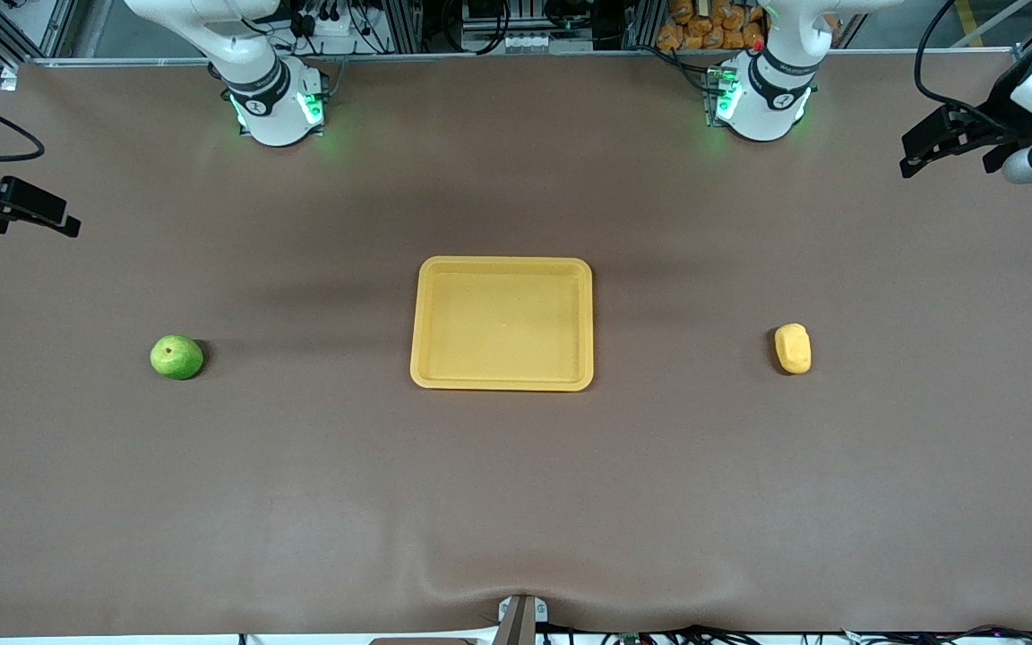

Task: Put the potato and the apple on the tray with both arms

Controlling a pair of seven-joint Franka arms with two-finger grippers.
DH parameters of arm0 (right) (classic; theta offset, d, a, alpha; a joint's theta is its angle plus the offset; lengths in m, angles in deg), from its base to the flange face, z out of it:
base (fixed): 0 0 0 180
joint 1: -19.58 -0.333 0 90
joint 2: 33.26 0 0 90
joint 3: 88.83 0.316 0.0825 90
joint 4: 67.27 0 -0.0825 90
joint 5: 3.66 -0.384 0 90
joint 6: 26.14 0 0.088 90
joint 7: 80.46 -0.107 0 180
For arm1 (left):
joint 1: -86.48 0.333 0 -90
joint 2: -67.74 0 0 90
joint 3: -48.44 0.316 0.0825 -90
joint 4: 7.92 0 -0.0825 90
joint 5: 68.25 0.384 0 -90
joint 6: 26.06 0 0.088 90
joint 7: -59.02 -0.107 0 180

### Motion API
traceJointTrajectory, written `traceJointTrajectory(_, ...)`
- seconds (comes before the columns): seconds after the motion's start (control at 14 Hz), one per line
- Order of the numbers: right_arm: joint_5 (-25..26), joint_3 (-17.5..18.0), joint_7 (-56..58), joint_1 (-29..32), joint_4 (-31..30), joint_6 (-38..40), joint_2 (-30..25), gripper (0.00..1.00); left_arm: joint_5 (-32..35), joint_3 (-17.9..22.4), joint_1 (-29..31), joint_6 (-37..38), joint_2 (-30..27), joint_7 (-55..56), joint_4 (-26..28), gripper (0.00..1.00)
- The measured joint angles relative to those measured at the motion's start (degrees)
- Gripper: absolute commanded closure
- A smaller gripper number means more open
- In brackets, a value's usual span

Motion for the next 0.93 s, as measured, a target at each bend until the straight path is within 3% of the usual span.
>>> traceJointTrajectory(0.43,0.6,0.0,0.3,0.0,0.0,0.1,0.0,0.0,0.0,0.4,0.2,0.8,0.5,0.0,-1.2,0.0)
traceJointTrajectory(0.93,0.7,0.2,0.6,-0.6,0.0,-4.3,1.1,0.0,0.0,0.7,0.1,4.1,6.6,0.0,-4.1,0.0)
